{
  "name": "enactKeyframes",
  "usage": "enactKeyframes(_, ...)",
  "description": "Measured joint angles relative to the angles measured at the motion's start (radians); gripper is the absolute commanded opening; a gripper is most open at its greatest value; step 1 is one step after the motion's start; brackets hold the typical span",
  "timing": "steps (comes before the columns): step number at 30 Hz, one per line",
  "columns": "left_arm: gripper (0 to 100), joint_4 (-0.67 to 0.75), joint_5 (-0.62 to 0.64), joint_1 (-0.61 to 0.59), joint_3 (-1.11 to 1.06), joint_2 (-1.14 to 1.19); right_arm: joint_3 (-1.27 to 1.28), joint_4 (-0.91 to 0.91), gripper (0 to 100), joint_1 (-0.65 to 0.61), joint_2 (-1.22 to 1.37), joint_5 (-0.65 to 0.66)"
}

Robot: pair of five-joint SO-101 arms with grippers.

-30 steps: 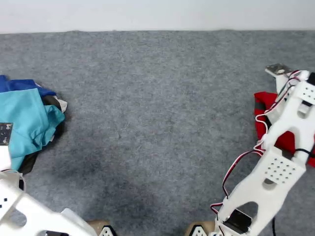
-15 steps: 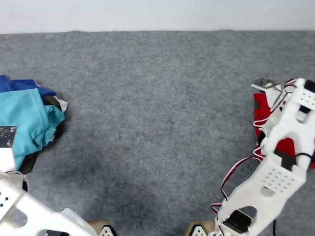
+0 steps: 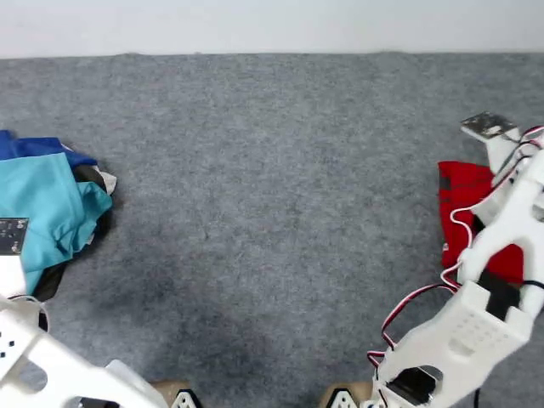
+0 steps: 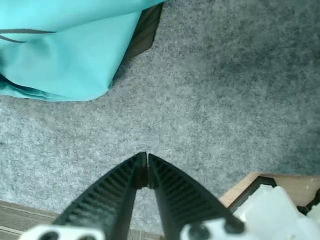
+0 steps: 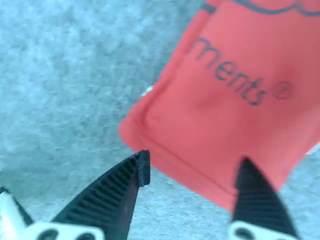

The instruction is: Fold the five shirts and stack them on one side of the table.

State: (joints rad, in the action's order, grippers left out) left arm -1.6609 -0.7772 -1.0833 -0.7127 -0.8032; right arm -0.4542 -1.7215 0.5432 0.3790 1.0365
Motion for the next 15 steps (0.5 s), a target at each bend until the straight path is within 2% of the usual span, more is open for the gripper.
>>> enactKeyframes(3, 2, 0.000, 0.000, 0.000, 0.000, 0.000, -0.002, 0.072, 4.8, 0.012, 0.000, 0.000)
enactKeyframes(6, 2, 0.000, 0.000, 0.000, 0.000, 0.000, -0.002, 0.092, 0.6, 0.018, 0.026, 0.000)
enactKeyframes(10, 2, 0.000, 0.000, 0.000, 0.000, 0.000, -0.002, 0.055, 0.9, -0.009, 0.124, -0.006)
enactKeyframes(15, 2, 0.000, 0.000, 0.000, 0.000, 0.000, -0.002, 0.011, 0.9, -0.069, 0.232, -0.103)
